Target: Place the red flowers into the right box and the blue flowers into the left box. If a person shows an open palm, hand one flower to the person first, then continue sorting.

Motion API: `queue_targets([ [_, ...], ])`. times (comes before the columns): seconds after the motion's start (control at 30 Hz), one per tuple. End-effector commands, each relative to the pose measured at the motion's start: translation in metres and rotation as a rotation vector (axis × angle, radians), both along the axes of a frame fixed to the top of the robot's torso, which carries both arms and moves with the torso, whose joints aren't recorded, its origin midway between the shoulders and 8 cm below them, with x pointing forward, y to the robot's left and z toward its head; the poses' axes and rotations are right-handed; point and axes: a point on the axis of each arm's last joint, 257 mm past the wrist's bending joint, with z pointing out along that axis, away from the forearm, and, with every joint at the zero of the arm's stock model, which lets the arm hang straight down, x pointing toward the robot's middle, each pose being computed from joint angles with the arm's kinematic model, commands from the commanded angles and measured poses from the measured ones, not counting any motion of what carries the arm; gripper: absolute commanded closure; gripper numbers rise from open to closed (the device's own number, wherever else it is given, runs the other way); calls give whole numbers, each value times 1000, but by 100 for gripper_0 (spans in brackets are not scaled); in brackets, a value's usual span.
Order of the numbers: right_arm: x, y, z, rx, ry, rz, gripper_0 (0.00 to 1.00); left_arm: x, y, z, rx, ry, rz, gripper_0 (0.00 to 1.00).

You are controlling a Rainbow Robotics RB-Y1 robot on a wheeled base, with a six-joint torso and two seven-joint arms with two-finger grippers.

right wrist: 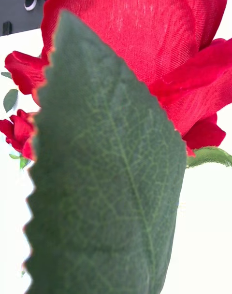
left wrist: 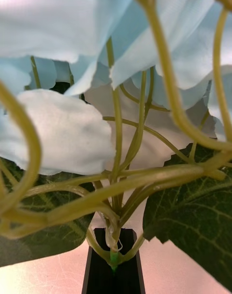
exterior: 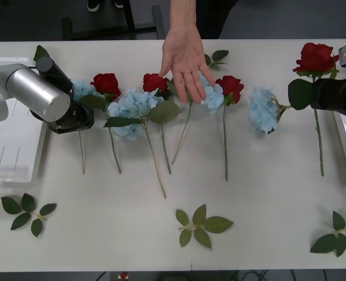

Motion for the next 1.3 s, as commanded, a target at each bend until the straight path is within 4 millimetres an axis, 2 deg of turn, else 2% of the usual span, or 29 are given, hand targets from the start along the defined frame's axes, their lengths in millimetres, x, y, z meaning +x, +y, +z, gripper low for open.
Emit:
queue_targets([
  [0.03,3,-9,18,-83,-58,25,100,0,-14,0,-4,-1,-46,100],
  [0.07,2,-10,16,-88,-57,25,99,0,-14,1,-5,-2,-46,100],
  [0.1,1,-12,13,-93,-53,23,79,0,-14,0,-3,-1,-47,100],
  [0.13,1,-13,12,-95,-53,22,69,-1,-14,0,-3,1,-50,100],
  [0.17,-1,-15,9,-104,-50,21,41,0,-15,1,-6,-2,-50,100],
  [0.2,0,-15,9,-105,-51,19,32,0,-15,0,-4,0,-50,100],
  [0.23,-1,-16,8,-109,-50,18,26,-1,-14,0,-4,0,-51,100],
  [0.37,0,-22,7,-130,-50,10,14,0,-16,0,-7,0,-52,100],
  [0.53,-2,-52,8,-243,-37,-24,11,-1,-17,0,-8,1,-54,100],
  [0.73,-12,-112,5,-468,18,-90,11,-2,-17,-1,-8,3,-54,100],
  [0.8,-14,-125,-1,-527,36,-97,11,-2,-16,0,-7,3,-54,100],
  [1.07,14,-95,-58,-434,-17,-51,11,-2,-19,0,-10,3,-58,100],
  [1.17,21,-80,-86,-366,-1,-60,11,-2,-19,-1,-11,4,-57,100],
  [1.3,24,-58,-100,-312,12,-53,11,-2,-20,0,-11,3,-59,100],
])
